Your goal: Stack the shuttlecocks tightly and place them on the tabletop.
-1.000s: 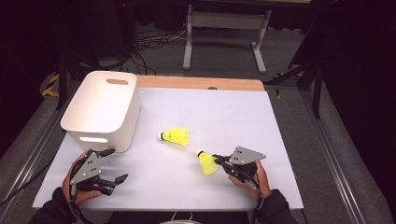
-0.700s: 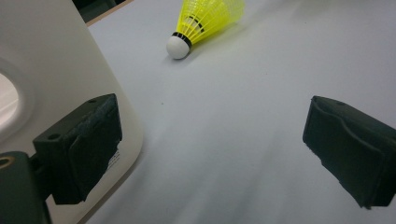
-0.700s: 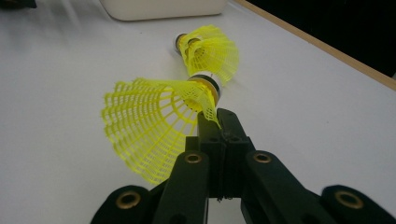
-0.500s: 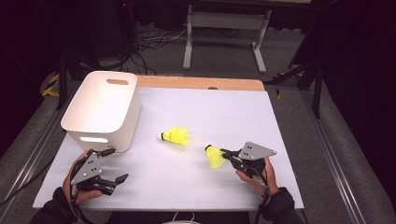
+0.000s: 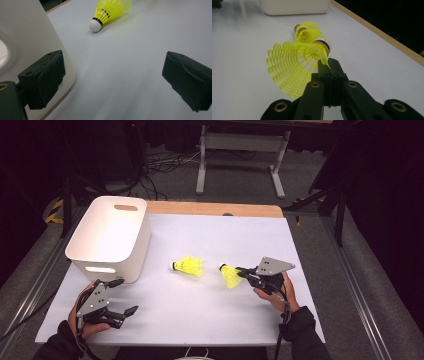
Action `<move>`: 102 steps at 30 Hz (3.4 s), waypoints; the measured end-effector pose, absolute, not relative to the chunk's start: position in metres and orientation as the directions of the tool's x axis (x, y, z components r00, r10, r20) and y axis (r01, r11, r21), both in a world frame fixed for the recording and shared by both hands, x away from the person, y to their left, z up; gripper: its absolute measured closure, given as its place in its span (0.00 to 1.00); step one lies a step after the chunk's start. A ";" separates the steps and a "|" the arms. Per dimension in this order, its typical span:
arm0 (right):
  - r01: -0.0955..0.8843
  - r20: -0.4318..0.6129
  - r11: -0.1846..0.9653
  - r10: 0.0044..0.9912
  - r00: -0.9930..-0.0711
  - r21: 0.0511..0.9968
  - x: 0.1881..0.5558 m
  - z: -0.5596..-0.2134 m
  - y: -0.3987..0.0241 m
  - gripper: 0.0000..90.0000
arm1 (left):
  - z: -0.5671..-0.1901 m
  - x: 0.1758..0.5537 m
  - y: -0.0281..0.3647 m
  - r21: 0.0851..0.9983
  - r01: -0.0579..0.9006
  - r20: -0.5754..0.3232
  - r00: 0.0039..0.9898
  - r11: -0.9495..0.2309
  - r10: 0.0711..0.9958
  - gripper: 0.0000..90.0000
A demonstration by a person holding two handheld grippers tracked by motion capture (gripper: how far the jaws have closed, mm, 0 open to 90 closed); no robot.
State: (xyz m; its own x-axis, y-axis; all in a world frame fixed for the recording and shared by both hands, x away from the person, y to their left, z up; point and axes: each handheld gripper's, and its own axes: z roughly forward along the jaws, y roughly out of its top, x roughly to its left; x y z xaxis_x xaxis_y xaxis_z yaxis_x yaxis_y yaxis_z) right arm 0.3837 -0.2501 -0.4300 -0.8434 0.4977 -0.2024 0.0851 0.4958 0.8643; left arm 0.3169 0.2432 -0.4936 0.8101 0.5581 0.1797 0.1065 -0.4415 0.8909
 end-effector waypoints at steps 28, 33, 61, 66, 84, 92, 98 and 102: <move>0.065 -0.148 0.547 0.336 -0.930 0.835 0.429 -0.451 -0.193 1.00 | -0.494 0.317 0.243 0.889 0.103 0.181 0.815 -0.446 0.551 0.06; 0.073 -0.150 0.571 0.333 -0.931 0.818 0.435 -0.458 -0.180 0.99 | -0.494 0.317 0.243 0.888 0.104 0.180 0.818 -0.447 0.547 0.06; 0.198 -0.182 0.603 0.509 -0.841 0.773 0.445 -0.462 -0.175 0.45 | -0.495 0.316 0.242 0.883 0.095 0.190 0.823 -0.461 0.535 0.06; 0.206 -0.187 0.608 0.519 -0.834 0.767 0.440 -0.456 -0.179 0.44 | -0.494 0.316 0.242 0.883 0.094 0.191 0.823 -0.460 0.535 0.06; 0.284 -0.051 0.589 0.486 -0.872 0.756 0.401 -0.461 -0.164 0.67 | -0.494 0.315 0.240 0.879 0.089 0.200 0.823 -0.469 0.532 0.06; 0.342 0.004 0.521 0.544 -0.839 0.782 0.416 -0.464 -0.165 0.76 | -0.495 0.316 0.239 0.875 0.095 0.197 0.825 -0.475 0.529 0.07; 0.343 0.020 0.510 0.538 -0.843 0.789 0.425 -0.466 -0.157 0.92 | -0.496 0.316 0.239 0.875 0.099 0.193 0.826 -0.473 0.530 0.07; 0.335 0.017 0.504 0.535 -0.845 0.796 0.429 -0.465 -0.156 0.99 | -0.496 0.318 0.239 0.873 0.104 0.190 0.827 -0.476 0.529 0.07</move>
State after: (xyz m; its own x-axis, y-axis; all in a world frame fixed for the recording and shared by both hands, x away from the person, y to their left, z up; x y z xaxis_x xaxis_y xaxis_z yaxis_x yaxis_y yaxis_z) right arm 0.4288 -0.1560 -0.4653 -0.8446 0.5352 0.0166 0.3354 0.5044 0.7957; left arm 0.3175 0.2390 -0.4964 0.8272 0.5289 0.1899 0.1039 -0.4761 0.8732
